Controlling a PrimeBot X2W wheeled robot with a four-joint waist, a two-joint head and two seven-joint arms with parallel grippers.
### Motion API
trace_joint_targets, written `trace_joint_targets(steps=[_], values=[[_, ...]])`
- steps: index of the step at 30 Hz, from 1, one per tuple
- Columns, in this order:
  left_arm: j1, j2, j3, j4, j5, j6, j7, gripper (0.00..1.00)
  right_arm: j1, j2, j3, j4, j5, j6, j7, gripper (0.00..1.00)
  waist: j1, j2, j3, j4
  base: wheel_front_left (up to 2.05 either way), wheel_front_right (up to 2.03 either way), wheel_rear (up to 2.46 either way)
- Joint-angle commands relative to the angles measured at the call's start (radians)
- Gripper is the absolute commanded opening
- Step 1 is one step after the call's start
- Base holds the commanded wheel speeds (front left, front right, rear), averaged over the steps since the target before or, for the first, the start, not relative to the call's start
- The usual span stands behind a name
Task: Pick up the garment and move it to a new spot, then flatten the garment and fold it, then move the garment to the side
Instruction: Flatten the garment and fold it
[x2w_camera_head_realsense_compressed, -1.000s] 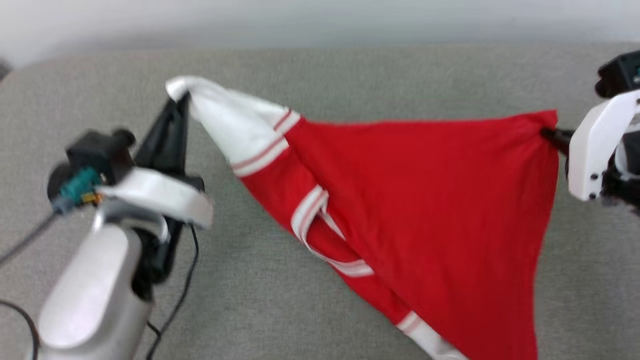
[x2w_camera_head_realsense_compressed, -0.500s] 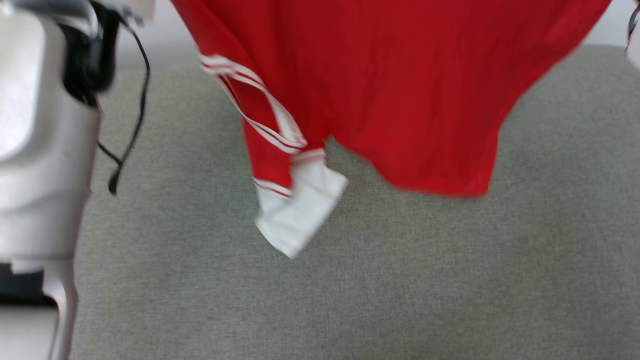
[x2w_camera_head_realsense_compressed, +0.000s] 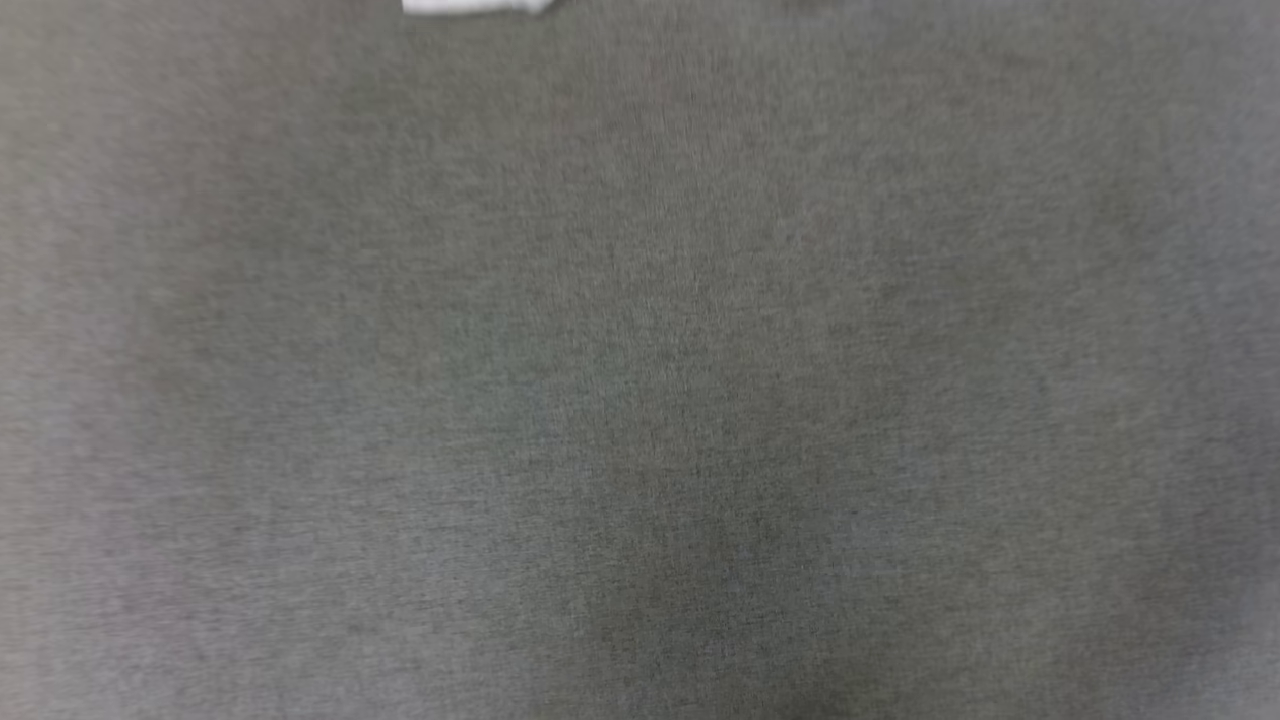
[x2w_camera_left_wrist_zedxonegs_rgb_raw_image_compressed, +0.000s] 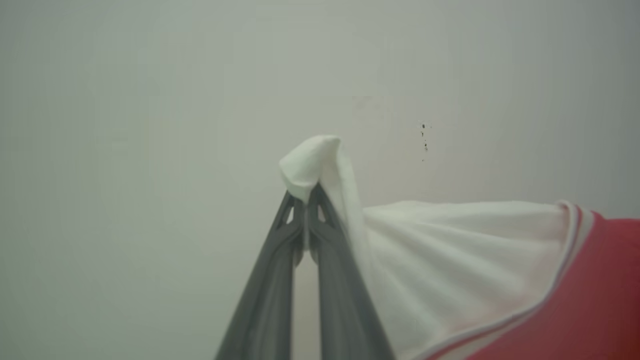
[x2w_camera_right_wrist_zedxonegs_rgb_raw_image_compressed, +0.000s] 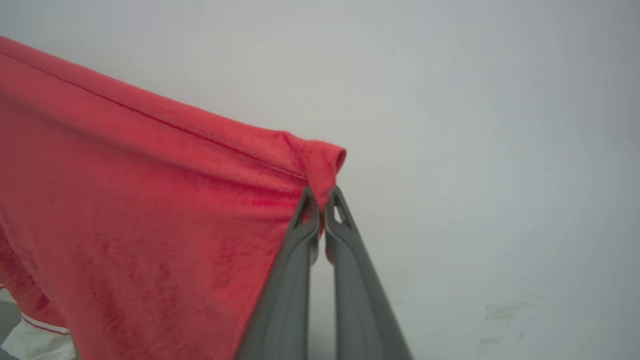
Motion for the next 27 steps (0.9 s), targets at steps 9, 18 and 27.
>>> trace_joint_targets(steps=[9,18,27], values=[[-0.079,0.015,0.023,-0.005,-0.010,0.025,-0.013,0.00,-0.180,-0.010,0.084,0.061,0.016,-0.001,-0.170,0.00,-0.0001,-0.0001,0.257,-0.009,0.00,0.00,0.00],[-0.008,0.003,0.028,0.001,-0.043,0.026,-0.031,0.00,-0.243,-0.017,0.218,0.185,0.084,-0.001,-0.271,0.00,-0.0001,-0.0001,0.322,0.009,0.00,0.00,0.00],[0.153,-0.031,0.054,0.024,-0.109,0.011,-0.071,0.00,-0.141,-0.045,0.352,0.263,0.182,-0.001,-0.325,0.00,-0.0001,-0.0001,0.279,0.040,0.00,0.00,0.00]])
